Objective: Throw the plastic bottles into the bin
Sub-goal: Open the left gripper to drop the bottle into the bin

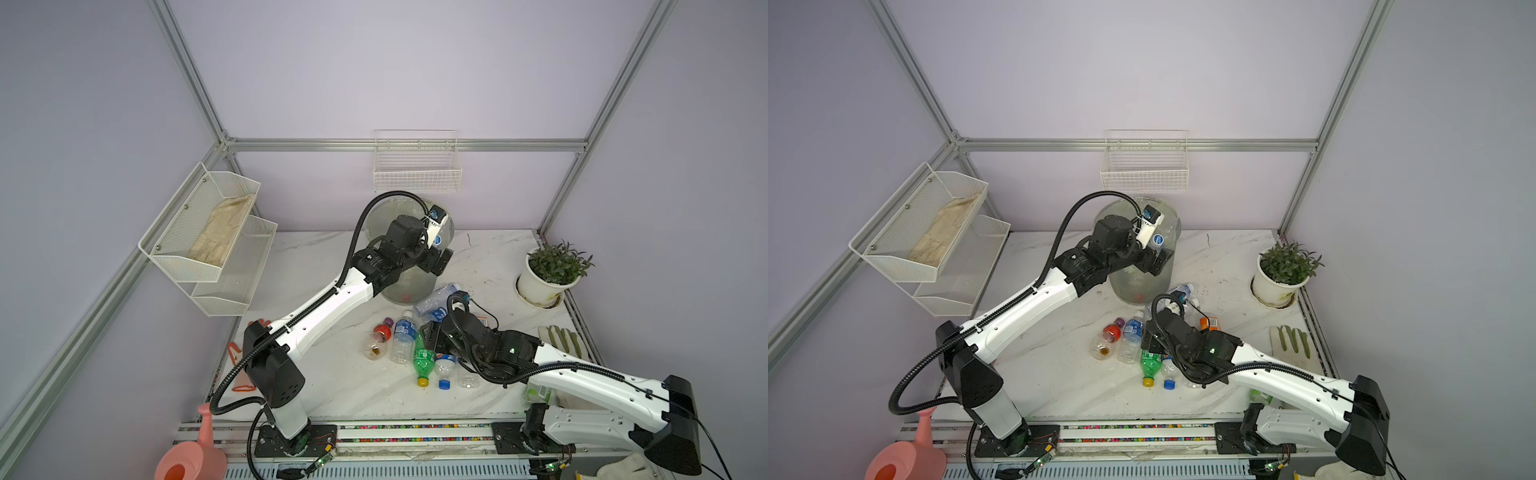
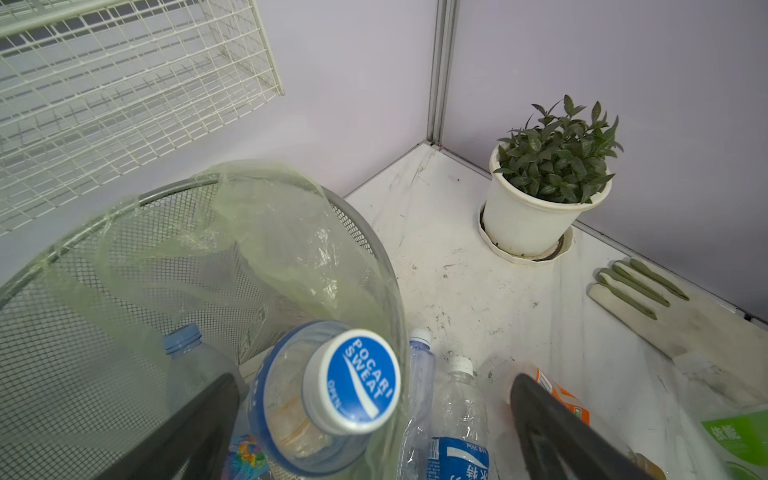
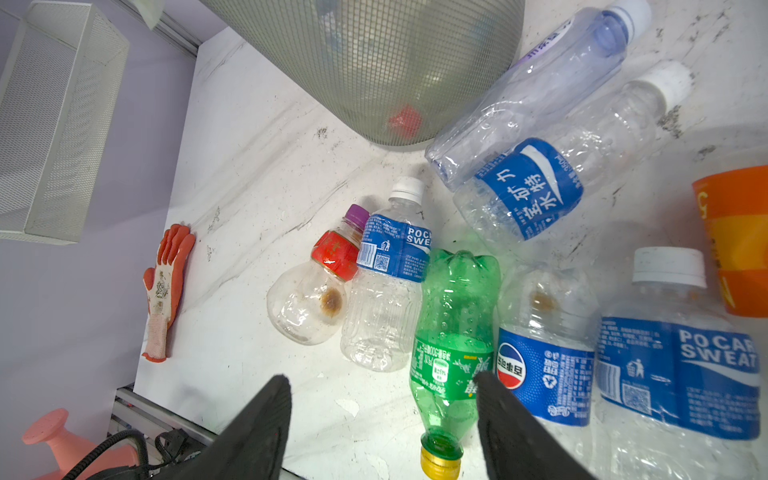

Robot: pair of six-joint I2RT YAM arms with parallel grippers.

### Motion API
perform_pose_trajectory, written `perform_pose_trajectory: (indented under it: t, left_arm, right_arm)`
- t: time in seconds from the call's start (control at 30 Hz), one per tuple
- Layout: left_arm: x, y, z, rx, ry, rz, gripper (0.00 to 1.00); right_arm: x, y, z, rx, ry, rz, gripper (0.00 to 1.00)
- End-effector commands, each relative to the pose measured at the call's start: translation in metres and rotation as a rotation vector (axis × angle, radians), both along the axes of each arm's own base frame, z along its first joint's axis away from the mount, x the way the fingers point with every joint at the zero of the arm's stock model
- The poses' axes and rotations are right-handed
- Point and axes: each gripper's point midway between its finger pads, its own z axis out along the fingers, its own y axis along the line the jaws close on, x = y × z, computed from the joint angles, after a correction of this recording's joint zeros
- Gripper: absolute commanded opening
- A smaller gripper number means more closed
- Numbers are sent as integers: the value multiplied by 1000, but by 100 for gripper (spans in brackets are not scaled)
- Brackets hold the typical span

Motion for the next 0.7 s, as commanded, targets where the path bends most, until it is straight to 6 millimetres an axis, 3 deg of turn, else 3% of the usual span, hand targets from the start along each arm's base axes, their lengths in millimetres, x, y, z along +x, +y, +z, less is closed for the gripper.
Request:
perform_pose_trajectory:
  t: [0.0,0.2,0.37,0.5,0.67]
  left_arm:
    - [10,7,63,-36,-125,54,100]
    - [33,23,67,-87,-96,132,100]
    - [60,62,63,-151,-25,243,100]
    - [62,92,71,-224,-6,309,100]
    - [54,98,79,-253,-16,301,100]
  right_arm:
    - [-2,-5,2,0,0,-19,72]
    - [-6,-11,2,17,9,-24,73]
    - [-7,-14,4,18,5,-26,73]
    - [-9,-19,4,23,3,-34,72]
    - [-9,-16,2,33,4,-29,72]
